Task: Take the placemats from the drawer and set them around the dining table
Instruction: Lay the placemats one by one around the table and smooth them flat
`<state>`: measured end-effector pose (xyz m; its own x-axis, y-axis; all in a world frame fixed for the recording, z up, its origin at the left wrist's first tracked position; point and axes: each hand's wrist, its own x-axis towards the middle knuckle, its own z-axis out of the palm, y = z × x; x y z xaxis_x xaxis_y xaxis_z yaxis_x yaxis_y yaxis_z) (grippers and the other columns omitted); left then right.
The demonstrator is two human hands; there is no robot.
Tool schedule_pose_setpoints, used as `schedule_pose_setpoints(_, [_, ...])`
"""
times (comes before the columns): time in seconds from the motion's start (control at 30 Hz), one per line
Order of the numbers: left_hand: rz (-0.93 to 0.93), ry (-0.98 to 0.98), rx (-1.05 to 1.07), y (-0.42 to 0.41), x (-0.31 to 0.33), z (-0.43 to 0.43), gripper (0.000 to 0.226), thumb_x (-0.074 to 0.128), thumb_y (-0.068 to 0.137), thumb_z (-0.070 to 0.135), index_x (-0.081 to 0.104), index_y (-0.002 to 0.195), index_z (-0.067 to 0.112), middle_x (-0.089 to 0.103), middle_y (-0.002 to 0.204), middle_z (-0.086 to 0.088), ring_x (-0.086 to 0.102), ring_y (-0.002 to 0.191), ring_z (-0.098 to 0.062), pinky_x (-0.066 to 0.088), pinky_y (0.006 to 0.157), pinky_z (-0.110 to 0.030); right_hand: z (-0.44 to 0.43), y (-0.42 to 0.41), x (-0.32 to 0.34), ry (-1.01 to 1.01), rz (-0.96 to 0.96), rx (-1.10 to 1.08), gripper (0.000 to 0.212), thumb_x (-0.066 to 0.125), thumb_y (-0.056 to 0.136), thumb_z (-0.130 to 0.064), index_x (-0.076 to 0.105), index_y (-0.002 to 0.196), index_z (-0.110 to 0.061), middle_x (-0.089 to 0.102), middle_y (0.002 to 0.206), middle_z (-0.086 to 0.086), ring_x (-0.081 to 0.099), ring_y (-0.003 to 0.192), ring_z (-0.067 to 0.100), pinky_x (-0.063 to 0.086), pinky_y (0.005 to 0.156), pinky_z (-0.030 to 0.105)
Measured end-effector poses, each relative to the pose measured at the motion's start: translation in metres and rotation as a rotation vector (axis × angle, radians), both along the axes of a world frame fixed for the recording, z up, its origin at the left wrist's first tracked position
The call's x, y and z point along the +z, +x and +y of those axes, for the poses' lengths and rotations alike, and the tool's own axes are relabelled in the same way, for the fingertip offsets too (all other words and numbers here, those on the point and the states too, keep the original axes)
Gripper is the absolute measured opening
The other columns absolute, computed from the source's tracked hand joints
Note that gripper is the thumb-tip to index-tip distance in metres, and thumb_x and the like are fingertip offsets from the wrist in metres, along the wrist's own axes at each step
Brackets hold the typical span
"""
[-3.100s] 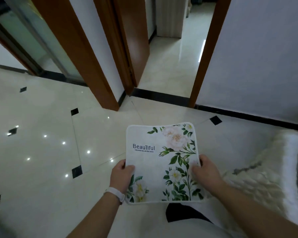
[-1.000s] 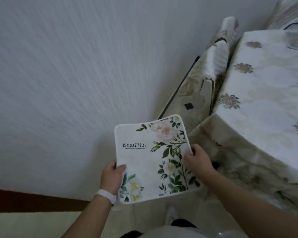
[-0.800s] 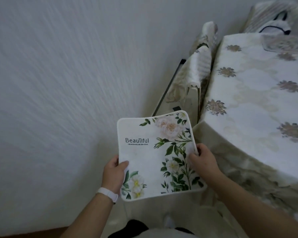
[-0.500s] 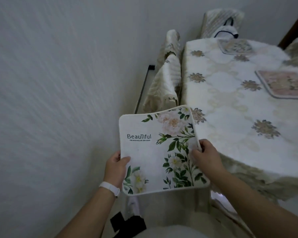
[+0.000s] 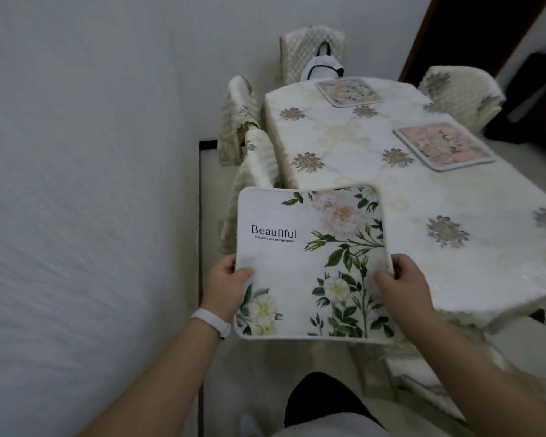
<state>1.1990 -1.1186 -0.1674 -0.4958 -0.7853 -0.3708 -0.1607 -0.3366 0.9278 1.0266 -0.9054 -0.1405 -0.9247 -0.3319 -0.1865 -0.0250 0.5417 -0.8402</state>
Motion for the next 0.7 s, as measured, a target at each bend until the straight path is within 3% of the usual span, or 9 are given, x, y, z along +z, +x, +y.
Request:
schedule_pose_setpoints(0.13, [-0.009, -0.035, -0.071, -0.037, 0.01, -0.043, 0.023, 0.059, 0.087, -0.006, 0.069, 0.091, 0.014, 0.071, 0.1, -0.02, 0.067, 0.094, -0.043, 0.053, 0.086, -0.059, -0.019, -0.028, -0.005, -0.086, -0.016, -0.101, 0.005, 0.059, 0.091, -0.016, 0.059, 0.096, -0.017, 0.065, 0.088, 0.006, 0.063, 0.079, 0.027, 0.055, 0.068, 0.043])
schedule_pose_setpoints(0.27, [-0.002, -0.029, -0.042, -0.09, 0.029, -0.082, 0.017, 0.06, 0.088, -0.003, 0.067, 0.09, 0.012, 0.07, 0.099, -0.023, 0.067, 0.089, -0.043, 0.056, 0.081, -0.054, -0.061, -0.071, -0.008, -0.175, -0.045, -0.148, 0.007, 0.06, 0.091, -0.016, 0.06, 0.098, -0.018, 0.066, 0.089, 0.006, 0.064, 0.081, 0.028, 0.055, 0.07, 0.044])
schedule_pose_setpoints(0.37, [-0.022, -0.004, -0.04, -0.126, 0.041, -0.103, 0.017, 0.059, 0.088, -0.003, 0.066, 0.087, 0.013, 0.072, 0.086, -0.016, 0.067, 0.078, -0.036, 0.057, 0.074, -0.047, -0.09, -0.107, -0.01, -0.212, -0.11, -0.159, 0.008, 0.06, 0.091, -0.015, 0.059, 0.099, -0.016, 0.066, 0.09, 0.002, 0.065, 0.08, 0.024, 0.056, 0.071, 0.043])
schedule_pose_setpoints(0.5, [-0.062, -0.011, -0.083, -0.174, 0.048, -0.129, 0.015, 0.058, 0.089, -0.001, 0.066, 0.089, 0.012, 0.072, 0.089, -0.019, 0.068, 0.075, -0.034, 0.057, 0.072, -0.045, -0.108, -0.15, -0.014, -0.218, -0.143, -0.15, 0.012, 0.059, 0.087, -0.012, 0.058, 0.099, -0.016, 0.067, 0.09, 0.001, 0.065, 0.08, 0.021, 0.054, 0.067, 0.037])
schedule_pose_setpoints(0.7, [-0.137, -0.016, -0.222, -0.23, 0.052, -0.147, 0.017, 0.058, 0.089, 0.002, 0.067, 0.103, 0.007, 0.073, 0.096, -0.022, 0.069, 0.088, -0.043, 0.054, 0.083, -0.058, -0.103, -0.18, -0.023, -0.228, -0.174, -0.225, 0.012, 0.057, 0.087, -0.009, 0.058, 0.095, -0.017, 0.067, 0.088, 0.002, 0.065, 0.078, 0.021, 0.055, 0.066, 0.037])
